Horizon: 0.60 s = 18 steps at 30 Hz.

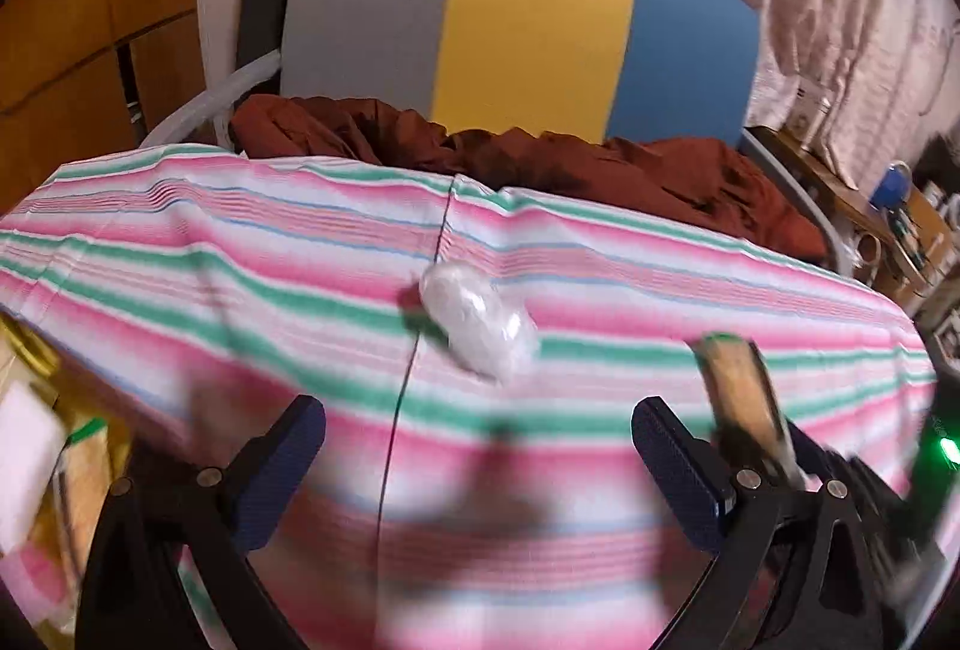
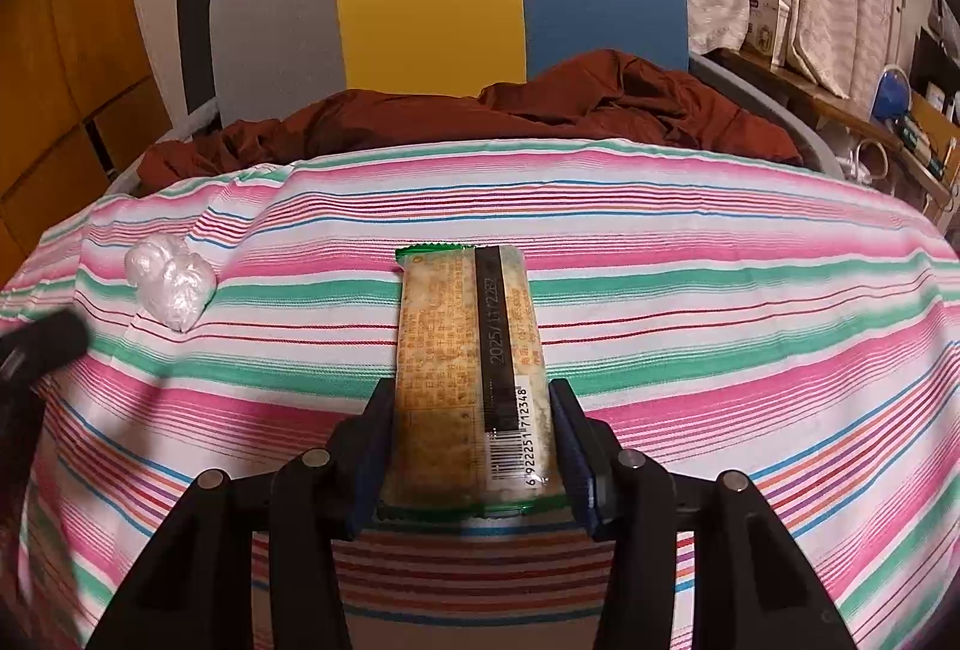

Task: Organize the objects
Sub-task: 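Grasp the plastic-wrapped bundle with the left tool while the right tool holds the crackers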

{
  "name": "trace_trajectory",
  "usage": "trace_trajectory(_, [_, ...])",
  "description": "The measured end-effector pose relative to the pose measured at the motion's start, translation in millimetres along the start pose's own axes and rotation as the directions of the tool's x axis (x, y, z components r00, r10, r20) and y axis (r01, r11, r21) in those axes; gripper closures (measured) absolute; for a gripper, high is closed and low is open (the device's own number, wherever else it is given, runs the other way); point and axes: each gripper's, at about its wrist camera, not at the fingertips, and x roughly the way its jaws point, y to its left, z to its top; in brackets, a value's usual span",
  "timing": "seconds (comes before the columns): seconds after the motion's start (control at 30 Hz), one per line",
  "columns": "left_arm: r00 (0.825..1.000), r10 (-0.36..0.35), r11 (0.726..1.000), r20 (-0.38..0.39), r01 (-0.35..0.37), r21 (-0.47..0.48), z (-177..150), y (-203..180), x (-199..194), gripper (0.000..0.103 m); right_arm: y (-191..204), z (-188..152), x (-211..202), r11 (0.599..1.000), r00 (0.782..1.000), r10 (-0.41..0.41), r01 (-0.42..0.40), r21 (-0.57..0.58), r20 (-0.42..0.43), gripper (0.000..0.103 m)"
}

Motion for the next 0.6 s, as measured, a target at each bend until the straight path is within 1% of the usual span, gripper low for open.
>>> trace_trajectory(0.1, [0.999,0.046,0.999,0.015,-0.047,0.014,6.6,-0.2,24.5,0.0,-1.9,-0.6,0.4,1.0,1.0,0.006,-0.007,0.007,0.004,0.053])
trace_trajectory(0.17, [0.997,0.076,0.997,0.008,-0.076,0.006,9.8,3.8,37.7,0.0,-1.1,-0.8,0.6,1.0,1.0,0.002,-0.002,0.003,0.007,0.053])
trace_trajectory(0.27, [0.999,0.041,0.998,0.012,-0.04,-0.052,14.4,13.3,49.5,0.001,-0.6,-1.4,0.9,1.0,1.0,-0.003,0.003,0.0,0.01,0.053])
trace_trajectory(0.3, [0.999,0.019,0.998,0.028,-0.017,-0.063,15.7,15.3,51.3,0.002,-0.7,-1.6,0.9,1.0,1.0,-0.003,0.003,0.0,0.011,0.053])
trace_trajectory(0.33, [0.999,0.012,0.999,0.035,-0.01,-0.053,16.5,13.5,53.0,0.003,-0.7,-1.9,0.8,1.0,1.0,-0.002,0.002,0.001,0.013,0.053])
trace_trajectory(0.4, [0.998,0.016,1.0,0.056,-0.017,0.007,18.3,5.8,56.2,0.012,-0.2,-2.1,0.7,1.0,1.0,-0.005,0.005,0.0,0.015,0.053])
trace_trajectory(0.43, [0.998,0.016,0.999,0.058,-0.018,0.033,18.9,1.7,58.4,0.022,0.0,-2.2,0.7,1.0,1.0,-0.006,0.006,-0.001,0.016,0.053])
trace_trajectory(0.47, [0.999,0.005,0.999,0.049,-0.007,0.037,18.6,-0.2,60.2,0.033,0.1,-2.3,0.7,1.0,1.0,-0.007,0.007,-0.002,0.016,0.053])
trace_trajectory(0.5, [0.999,-0.003,0.999,0.042,0.001,0.033,18.7,-1.4,62.4,0.038,0.2,-2.5,0.6,1.0,1.0,-0.007,0.007,-0.002,0.017,0.053])
trace_trajectory(0.57, [0.999,0.007,0.999,0.036,-0.008,0.032,18.9,-3.7,67.0,0.05,0.0,-2.7,0.5,1.0,1.0,-0.005,0.005,0.0,0.017,0.053])
trace_trajectory(0.6, [0.999,0.026,0.999,0.033,-0.028,0.042,18.5,-5.8,68.6,0.052,0.2,-2.9,0.5,1.0,1.0,-0.005,0.005,0.0,0.018,0.053])
